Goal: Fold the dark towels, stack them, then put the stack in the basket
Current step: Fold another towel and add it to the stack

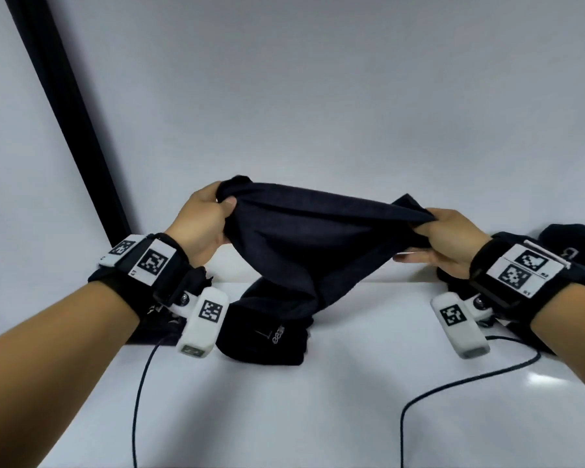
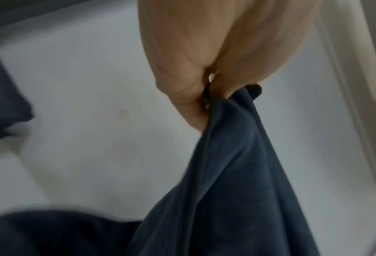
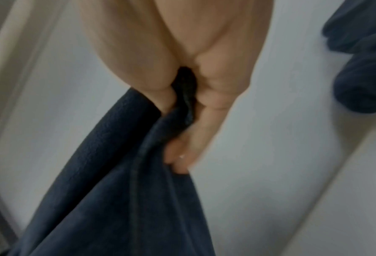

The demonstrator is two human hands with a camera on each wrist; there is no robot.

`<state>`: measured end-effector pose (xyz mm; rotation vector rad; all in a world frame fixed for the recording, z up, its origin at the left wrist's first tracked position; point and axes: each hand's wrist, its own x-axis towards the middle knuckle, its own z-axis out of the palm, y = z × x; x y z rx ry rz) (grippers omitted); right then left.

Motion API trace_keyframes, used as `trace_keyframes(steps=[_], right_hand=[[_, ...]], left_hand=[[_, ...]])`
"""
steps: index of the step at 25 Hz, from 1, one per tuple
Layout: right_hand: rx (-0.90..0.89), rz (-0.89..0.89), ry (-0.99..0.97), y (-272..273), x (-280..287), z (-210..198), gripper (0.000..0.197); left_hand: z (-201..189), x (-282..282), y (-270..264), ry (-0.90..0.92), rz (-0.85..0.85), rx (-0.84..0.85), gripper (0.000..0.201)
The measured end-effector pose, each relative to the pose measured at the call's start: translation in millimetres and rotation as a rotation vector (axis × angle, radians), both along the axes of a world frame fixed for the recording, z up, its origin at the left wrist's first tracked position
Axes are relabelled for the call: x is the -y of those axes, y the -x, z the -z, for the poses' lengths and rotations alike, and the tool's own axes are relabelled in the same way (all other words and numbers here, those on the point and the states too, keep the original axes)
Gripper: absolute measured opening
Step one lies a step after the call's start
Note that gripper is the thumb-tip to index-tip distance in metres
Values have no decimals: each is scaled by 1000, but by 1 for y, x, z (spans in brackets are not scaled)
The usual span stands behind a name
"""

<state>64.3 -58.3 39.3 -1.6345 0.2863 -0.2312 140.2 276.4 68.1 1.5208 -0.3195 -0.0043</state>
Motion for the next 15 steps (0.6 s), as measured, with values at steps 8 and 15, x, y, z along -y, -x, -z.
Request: trace_keyframes(steps=[8, 15], right_hand=[[69, -205, -215, 14, -3, -86, 40], [394, -269, -141, 55, -28, -141, 35]], left_hand=[[-78, -22, -2, 15, -149, 118, 25], [-144, -27, 29, 84, 89, 359, 19]])
